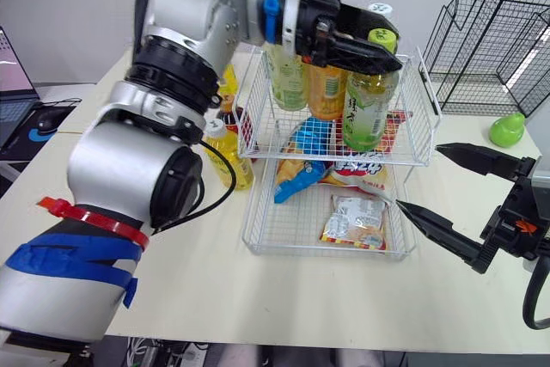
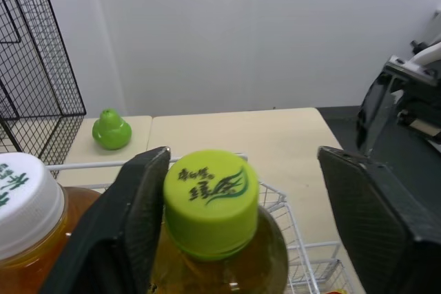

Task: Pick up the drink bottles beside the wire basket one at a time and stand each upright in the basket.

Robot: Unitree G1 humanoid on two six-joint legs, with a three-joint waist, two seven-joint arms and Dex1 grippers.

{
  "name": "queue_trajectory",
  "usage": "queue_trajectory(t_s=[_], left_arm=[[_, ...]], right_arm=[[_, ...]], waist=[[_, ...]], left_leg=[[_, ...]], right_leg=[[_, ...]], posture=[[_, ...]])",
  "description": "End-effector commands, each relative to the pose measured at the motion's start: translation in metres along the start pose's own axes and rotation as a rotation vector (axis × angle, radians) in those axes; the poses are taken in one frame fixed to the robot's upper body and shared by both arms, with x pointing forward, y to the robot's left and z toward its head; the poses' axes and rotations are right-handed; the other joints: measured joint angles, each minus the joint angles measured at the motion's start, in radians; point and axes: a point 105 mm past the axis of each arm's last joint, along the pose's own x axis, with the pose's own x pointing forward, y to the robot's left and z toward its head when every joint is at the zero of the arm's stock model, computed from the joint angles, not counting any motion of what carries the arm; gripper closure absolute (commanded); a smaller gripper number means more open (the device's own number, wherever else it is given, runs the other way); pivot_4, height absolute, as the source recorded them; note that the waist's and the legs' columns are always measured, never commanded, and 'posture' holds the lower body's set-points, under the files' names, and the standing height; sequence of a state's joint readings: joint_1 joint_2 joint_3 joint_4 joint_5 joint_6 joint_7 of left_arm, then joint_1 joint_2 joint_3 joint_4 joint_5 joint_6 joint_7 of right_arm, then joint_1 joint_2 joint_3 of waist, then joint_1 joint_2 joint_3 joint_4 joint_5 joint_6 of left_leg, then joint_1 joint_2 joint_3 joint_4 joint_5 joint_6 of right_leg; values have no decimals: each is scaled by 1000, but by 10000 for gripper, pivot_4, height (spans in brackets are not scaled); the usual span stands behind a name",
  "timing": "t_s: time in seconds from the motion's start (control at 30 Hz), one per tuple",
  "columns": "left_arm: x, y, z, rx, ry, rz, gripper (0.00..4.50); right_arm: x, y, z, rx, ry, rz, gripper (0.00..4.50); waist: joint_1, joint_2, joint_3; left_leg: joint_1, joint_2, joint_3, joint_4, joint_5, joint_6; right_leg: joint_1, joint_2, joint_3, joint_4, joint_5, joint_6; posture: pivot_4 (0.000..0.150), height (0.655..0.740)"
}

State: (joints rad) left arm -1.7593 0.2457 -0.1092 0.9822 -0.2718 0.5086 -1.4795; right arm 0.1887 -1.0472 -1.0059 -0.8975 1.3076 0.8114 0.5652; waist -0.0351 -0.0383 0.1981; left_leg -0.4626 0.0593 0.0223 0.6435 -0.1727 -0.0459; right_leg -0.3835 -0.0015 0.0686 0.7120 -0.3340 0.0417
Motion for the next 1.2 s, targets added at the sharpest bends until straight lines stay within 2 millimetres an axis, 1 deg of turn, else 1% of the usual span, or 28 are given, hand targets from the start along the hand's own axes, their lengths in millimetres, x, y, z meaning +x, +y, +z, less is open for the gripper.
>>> queue_trajectory(t_s=[0.03,0.13,0.17,0.23,0.3,0.37,0.43,0.53,0.63,0.67,0.7,0.73,0.77,0.83,0.87,1.03,1.13,1.2], left_arm=[[-21,-18,31,91,-35,-60,189],[-46,-31,31,126,-30,-72,189],[-50,-33,30,134,-29,-67,189],[-66,-38,26,142,-37,-24,189],[-84,-38,20,156,-46,57,189],[-105,-35,13,113,-64,171,189],[-127,-34,2,102,-68,290,189],[-159,-32,-18,119,-27,477,189],[-184,-28,-32,70,-39,637,189],[-188,-30,-38,50,-38,661,189],[-193,-32,-48,30,-23,689,189],[-197,-36,-62,-9,-11,713,189],[-199,-42,-77,-48,6,731,189],[-201,-49,-99,-131,-8,778,189],[-200,-52,-106,-152,-8,792,189],[-193,-59,-137,-214,-3,900,189],[-185,-56,-145,-217,-10,962,189],[-184,-49,-149,-206,-9,1041,189]], right_arm=[[0,-1,6,-44,-15,-3,0],[6,2,9,-58,-27,21,0],[7,2,10,-60,-31,28,0],[14,7,9,-70,-33,57,0],[21,14,7,-77,-39,89,0],[27,20,7,-79,-51,114,0],[32,25,8,-70,-69,127,0],[35,29,9,-53,-82,140,0],[38,32,10,-42,-96,151,0],[39,33,10,-40,-100,152,0],[40,33,9,-39,-101,155,0],[40,34,9,-37,-105,158,0],[39,34,9,-37,-108,161,0],[37,34,10,-37,-112,164,0],[37,34,10,-37,-113,166,0],[36,35,10,-35,-119,173,0],[36,35,10,-33,-121,180,0],[36,36,11,-33,-123,187,0]], waist=[[-1,0,0],[-2,1,-1],[-2,1,-1],[-1,1,-1],[-1,1,-1],[-1,1,-1],[-3,1,-1],[-2,1,-1],[5,1,-1],[7,1,-1],[8,0,-1],[8,0,-1],[7,1,-1],[7,1,-1],[7,1,-1],[10,-2,-1],[10,-2,-2],[10,-2,-2]], left_leg=[[0,0,0,0,0,0],[0,1,0,0,0,0],[1,1,0,0,0,0],[2,1,0,0,0,0],[5,2,0,1,0,0],[7,2,0,1,0,0],[8,2,-1,1,0,0],[10,3,-1,0,0,0],[10,3,-2,1,0,0],[10,3,-3,2,0,0],[10,3,-4,2,0,0],[10,3,-4,2,0,0],[10,3,-4,2,0,0],[12,4,-6,1,0,0],[11,4,-7,2,0,0],[11,4,-9,2,1,-1],[11,3,-10,2,1,-1],[11,3,-10,2,1,-1]], right_leg=[[0,0,0,0,0,0],[0,0,0,0,0,0],[0,0,0,1,0,-1],[2,0,-1,1,0,-1],[5,0,-1,1,0,-1],[7,0,0,1,0,0],[7,0,0,1,0,0],[9,0,-1,1,0,-1],[10,0,-2,1,0,-1],[11,0,-2,1,0,-1],[11,-1,-3,1,0,-1],[11,-1,-3,1,0,-1],[12,-2,-3,1,0,-1],[13,-2,-3,1,0,-1],[13,-2,-5,1,0,-1],[15,-2,-7,1,0,-1],[15,-2,-7,1,0,-1],[15,-2,-7,1,0,-1]], posture=[[1500,7300],[1500,7300],[1500,7300],[1500,7300],[1500,7300],[1500,7300],[1500,7300],[1500,7300],[1500,7300],[1500,7300],[1500,7300],[1500,7300],[1500,7300],[1500,7300],[1500,7300],[1500,7300],[1500,7300],[1500,7300]])
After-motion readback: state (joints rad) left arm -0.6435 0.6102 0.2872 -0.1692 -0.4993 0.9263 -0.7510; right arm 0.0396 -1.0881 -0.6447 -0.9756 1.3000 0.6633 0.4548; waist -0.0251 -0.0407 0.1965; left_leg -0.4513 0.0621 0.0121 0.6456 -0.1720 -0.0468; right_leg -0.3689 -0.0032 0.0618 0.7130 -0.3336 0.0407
